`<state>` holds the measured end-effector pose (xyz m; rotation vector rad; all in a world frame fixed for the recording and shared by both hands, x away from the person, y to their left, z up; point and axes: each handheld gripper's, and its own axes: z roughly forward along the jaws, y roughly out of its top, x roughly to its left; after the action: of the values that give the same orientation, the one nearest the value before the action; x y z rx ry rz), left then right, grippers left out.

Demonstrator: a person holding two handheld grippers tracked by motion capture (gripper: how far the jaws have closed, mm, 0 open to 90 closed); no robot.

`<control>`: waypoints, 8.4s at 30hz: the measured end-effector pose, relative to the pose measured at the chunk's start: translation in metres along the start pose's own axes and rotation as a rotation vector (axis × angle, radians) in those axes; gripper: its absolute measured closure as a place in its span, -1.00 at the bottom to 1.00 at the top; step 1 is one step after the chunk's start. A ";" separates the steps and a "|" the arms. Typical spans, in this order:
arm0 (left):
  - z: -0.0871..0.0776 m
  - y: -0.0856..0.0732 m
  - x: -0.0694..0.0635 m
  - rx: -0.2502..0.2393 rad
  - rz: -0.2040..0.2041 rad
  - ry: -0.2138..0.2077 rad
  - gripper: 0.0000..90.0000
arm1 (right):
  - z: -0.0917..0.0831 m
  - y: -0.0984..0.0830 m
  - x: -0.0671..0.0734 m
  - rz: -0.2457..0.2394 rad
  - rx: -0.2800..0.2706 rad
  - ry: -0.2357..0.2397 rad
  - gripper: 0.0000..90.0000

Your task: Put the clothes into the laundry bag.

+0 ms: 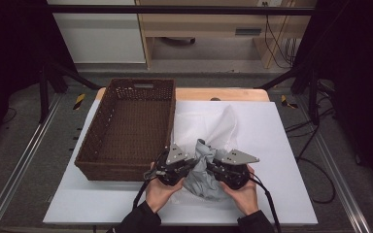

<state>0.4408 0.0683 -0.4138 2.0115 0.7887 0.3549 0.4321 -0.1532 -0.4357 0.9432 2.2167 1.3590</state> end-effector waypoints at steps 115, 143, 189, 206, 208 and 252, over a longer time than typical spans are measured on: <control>0.005 -0.013 -0.016 0.014 0.050 0.009 0.96 | 0.017 -0.005 -0.004 0.049 0.043 -0.177 0.08; -0.007 -0.005 -0.021 -0.021 0.057 -0.029 0.96 | 0.029 -0.011 -0.004 0.138 0.072 -0.281 0.81; 0.001 -0.010 -0.021 0.020 0.051 -0.039 0.97 | 0.047 -0.021 -0.004 0.153 0.022 -0.295 0.68; 0.028 -0.024 -0.017 0.081 0.041 0.006 0.96 | 0.008 -0.039 0.005 0.102 0.126 -0.145 -0.61; 0.028 -0.024 -0.016 0.081 0.036 0.008 0.96 | 0.013 -0.041 0.005 0.093 0.137 -0.148 -0.18; 0.030 -0.026 -0.015 0.088 0.028 -0.013 0.96 | -0.003 -0.055 -0.022 0.172 0.239 -0.245 0.99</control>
<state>0.4352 0.0481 -0.4506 2.1069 0.7804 0.3281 0.4264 -0.1878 -0.4839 1.3353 2.1798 0.9949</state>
